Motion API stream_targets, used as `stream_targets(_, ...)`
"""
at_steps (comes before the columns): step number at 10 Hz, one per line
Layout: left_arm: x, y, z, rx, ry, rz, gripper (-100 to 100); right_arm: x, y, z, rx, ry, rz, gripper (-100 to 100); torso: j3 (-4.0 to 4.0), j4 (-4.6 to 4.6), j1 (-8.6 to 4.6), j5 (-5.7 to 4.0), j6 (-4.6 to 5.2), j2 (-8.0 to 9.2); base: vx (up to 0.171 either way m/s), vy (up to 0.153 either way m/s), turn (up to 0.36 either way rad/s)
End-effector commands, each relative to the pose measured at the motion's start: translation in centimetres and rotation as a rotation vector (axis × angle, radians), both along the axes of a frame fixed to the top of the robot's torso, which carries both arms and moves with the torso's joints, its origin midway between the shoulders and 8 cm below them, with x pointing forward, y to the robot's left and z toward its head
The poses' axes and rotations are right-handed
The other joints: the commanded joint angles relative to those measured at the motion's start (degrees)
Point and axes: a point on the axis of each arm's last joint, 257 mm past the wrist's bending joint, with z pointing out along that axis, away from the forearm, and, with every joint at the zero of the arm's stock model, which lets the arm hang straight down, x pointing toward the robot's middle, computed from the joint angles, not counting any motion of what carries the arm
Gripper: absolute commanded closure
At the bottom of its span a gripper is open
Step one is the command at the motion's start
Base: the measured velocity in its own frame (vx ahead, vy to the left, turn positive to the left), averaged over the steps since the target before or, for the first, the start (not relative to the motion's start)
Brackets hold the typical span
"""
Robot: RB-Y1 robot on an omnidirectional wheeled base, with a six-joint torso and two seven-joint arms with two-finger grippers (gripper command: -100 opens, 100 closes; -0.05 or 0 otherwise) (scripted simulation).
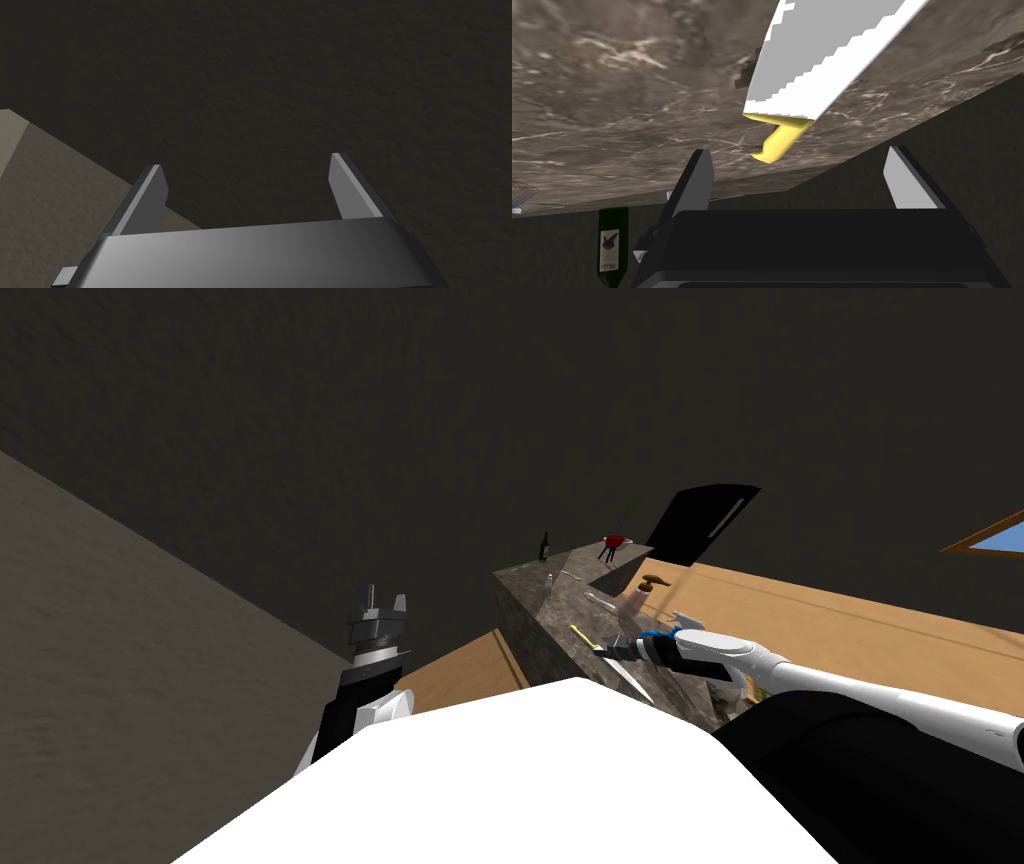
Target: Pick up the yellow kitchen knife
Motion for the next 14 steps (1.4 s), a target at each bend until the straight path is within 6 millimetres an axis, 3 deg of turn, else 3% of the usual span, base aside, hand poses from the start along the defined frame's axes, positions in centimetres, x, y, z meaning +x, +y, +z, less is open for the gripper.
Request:
stream_targets(1, 0.0, 0.0, 0.0, 0.0, 0.0, 0.0, 0, -0.3, -0.1, -1.0, 0.0, -0.004, -0.014, -100, 0.0, 0.0, 0.0, 0.0, 0.0, 0.0, 0.02, 0.017, 0.09)
stream_targets(3, 0.0, 0.0, 0.0, 0.0, 0.0, 0.0, 0, -0.3, -0.1, -1.0, 0.002, -0.003, -0.015, -100, -0.05, -0.02, 0.08, 0.01, -0.01, -0.09, 0.025, 0.017, 0.049)
stream_targets(4, 0.0, 0.0, 0.0, 0.0, 0.0, 0.0, 0, -0.3, -0.1, -1.1, 0.001, -0.004, -0.016, 100, -0.03, -0.01, 0.05, 0.02, 0.0, -0.05, 0.0, 0.0, 0.0)
stream_targets(8, 0.0, 0.0, 0.0, 0.0, 0.0, 0.0, 0, -0.3, -0.1, -1.1, 0.001, -0.004, -0.016, 100, 0.01, 0.01, 0.01, 0.0, 0.0, 0.02, 0.0, 0.0, 0.0)
stream_targets(9, 0.0, 0.0, 0.0, 0.0, 0.0, 0.0, 0, -0.3, -0.1, -1.1, 0.001, -0.004, -0.016, 0, 0.02, 0.01, 0.01, 0.0, 0.0, 0.03, 0.0, 0.0, 0.0)
stream_targets(10, 0.0, 0.0, 0.0, 0.0, 0.0, 0.0, 0, 1.2, -0.7, 0.3, -0.023, -0.039, -0.01, -100, 0.02, 0.01, 0.01, 0.0, 0.0, 0.03, 0.055, 0.033, 0.021)
stream_targets(14, 0.0, 0.0, 0.0, 0.0, 0.0, 0.0, 0, 1.8, -2.9, 1.7, -0.092, -0.055, -0.011, -100, -0.34, -0.14, 0.47, 0.11, -0.03, -0.57, 0.153, 0.111, 0.017)
